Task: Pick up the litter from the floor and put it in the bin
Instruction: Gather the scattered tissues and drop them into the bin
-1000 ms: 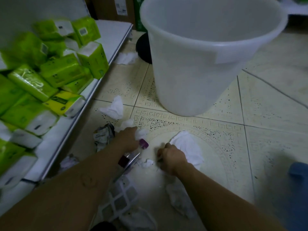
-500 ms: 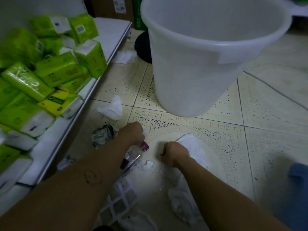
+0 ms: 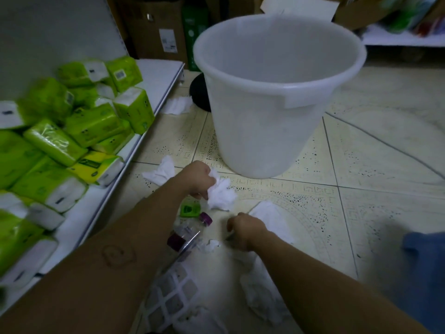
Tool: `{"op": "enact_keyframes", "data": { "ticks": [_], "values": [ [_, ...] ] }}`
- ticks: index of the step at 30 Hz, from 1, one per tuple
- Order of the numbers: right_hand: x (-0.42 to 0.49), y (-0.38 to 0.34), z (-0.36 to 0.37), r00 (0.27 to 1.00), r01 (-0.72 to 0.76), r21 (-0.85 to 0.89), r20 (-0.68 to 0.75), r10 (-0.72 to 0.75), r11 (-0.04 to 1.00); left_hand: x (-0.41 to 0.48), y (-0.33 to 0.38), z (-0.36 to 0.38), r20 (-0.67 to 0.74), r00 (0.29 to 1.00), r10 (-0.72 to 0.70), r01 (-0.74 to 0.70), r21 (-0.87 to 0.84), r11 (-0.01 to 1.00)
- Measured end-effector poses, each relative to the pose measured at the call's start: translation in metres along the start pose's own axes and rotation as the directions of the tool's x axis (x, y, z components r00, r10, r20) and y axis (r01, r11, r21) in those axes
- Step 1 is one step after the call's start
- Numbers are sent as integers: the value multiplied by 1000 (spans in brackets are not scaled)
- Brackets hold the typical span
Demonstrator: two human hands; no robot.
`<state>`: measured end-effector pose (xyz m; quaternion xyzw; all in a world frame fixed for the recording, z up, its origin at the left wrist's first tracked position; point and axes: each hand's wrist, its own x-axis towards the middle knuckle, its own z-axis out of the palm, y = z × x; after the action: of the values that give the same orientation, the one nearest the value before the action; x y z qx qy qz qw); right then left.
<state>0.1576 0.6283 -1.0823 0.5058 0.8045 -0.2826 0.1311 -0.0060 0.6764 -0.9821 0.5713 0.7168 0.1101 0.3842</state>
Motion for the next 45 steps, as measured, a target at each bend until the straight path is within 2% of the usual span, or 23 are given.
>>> {"op": "enact_keyframes", "data": {
  "ticks": [2,4,11,16,19,21,23,26,29,31,36,38,39,41,43,44,45],
  "values": [
    [-4,-7,13,995,72,-157,-57,-82,985,-2,-1,1,-24,1000,15,-16,-11,1000],
    [-6,-11,22,990,85,-214,-96,-107,973,-3,-3,0,-46,999,16,-18,-54,998],
    [-3,-13,29,993,80,-250,-63,-99,965,-14,-21,-9,90,994,-55,59,-44,997],
    [3,-22,24,996,-4,-261,-89,-20,965,-16,-26,-15,42,997,-71,75,-111,991],
    [7,-24,18,993,-58,-174,-107,39,983,-12,-20,-17,26,999,-40,44,-142,989],
    [10,-23,7,984,-139,1,-116,139,990,-9,-14,-20,24,1000,-13,17,-149,989],
    [12,-18,-7,961,-227,242,-101,257,943,-8,-5,-24,35,999,6,-1,-155,988],
    [11,-4,-32,942,-218,579,-85,324,786,-7,12,-37,32,999,35,-29,-153,988],
    [-2,2,-72,924,-73,838,-147,352,541,-9,37,-55,-11,993,116,-116,-190,975],
    [-14,1,-106,927,32,862,-215,308,506,-11,54,-72,-63,984,167,-177,-216,960],
    [-57,-11,-204,925,240,654,-378,36,718,-26,96,-119,-172,937,303,-343,-300,890],
    [-80,-17,-243,878,335,582,-478,-21,741,-30,113,-133,-295,896,332,-422,-332,844],
    [-89,-18,-260,827,382,559,-562,-3,736,-31,122,-138,-365,870,333,-460,-355,813],
    [-98,-18,-287,662,447,508,-742,110,736,-31,142,-141,-477,829,292,-508,-424,750],
    [-96,-14,-309,520,446,495,-821,234,746,-30,161,-137,-515,816,261,-524,-471,710],
    [-92,-11,-318,508,406,499,-820,265,766,-29,169,-132,-507,816,277,-524,-446,725],
    [-89,-7,-326,536,321,485,-801,267,814,-28,175,-126,-475,823,312,-512,-381,769]
  ]
}}
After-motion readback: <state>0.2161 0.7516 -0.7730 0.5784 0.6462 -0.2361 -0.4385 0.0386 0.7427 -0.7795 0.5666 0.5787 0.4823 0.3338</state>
